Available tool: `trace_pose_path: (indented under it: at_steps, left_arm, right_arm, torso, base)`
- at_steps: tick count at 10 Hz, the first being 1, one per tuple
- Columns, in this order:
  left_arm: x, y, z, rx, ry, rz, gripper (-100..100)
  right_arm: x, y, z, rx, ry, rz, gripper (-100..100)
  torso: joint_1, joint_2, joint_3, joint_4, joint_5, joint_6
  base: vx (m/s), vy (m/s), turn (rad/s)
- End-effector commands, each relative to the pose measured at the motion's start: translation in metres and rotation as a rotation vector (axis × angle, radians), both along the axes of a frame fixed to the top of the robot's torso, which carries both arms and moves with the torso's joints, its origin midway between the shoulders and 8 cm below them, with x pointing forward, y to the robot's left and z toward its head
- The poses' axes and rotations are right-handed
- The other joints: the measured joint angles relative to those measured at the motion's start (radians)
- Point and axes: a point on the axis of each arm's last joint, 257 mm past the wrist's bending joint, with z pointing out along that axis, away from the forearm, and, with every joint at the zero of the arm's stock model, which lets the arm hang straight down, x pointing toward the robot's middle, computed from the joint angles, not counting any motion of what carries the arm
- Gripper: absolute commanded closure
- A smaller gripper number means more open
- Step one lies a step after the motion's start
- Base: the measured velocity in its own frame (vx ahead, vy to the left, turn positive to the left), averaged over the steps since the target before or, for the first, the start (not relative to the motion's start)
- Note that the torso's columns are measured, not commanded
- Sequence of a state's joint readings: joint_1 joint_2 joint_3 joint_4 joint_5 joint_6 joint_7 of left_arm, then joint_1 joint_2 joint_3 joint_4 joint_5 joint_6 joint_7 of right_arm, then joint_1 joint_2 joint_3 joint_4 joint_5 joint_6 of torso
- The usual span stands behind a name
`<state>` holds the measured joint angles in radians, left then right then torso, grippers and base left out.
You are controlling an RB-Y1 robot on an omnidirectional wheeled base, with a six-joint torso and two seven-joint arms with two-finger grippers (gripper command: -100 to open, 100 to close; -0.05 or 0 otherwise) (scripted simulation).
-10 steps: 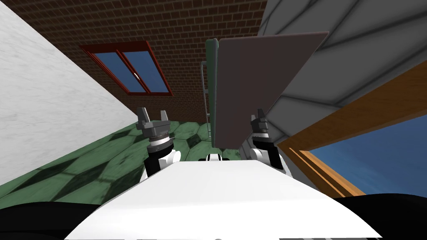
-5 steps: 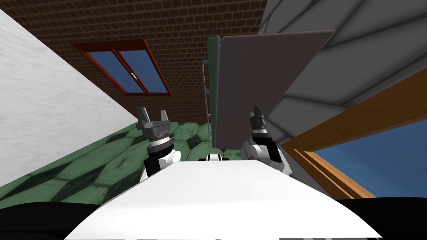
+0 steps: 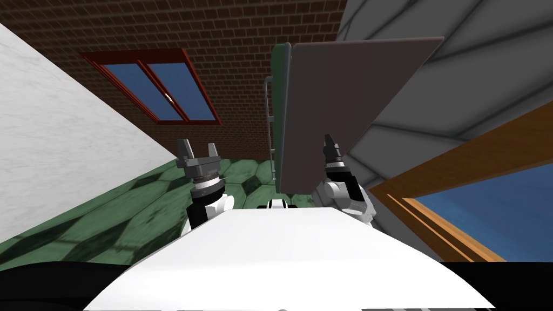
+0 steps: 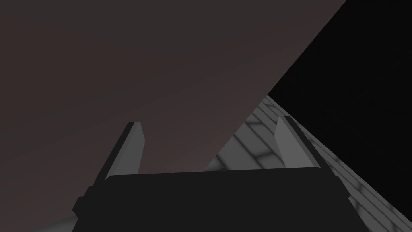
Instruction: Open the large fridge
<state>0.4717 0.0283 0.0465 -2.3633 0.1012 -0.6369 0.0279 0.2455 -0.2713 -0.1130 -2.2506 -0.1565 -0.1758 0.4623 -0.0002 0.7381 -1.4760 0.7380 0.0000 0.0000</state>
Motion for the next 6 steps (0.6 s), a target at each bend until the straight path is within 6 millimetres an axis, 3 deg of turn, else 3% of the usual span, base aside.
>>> trace_pose_path:
  at_steps: [1, 6]
  left_arm:
    - [0.000, 0.000, 0.000, 0.000, 0.000, 0.000, 0]
    - [0.000, 0.000, 0.000, 0.000, 0.000, 0.000, 0]
  right_arm:
    - [0.011, 0.002, 0.009, -0.077, -0.003, -0.030, -100]
    - [0.029, 0.005, 0.029, -0.213, -0.015, -0.085, -100]
  torso:
    - [0.001, 0.000, 0.000, 0.000, 0.000, 0.000]
    - [0.002, -0.002, -0.001, 0.000, 0.001, 0.000]
  base:
    - [0.041, 0.072, -0.030]
    - [0.041, 0.062, -0.039]
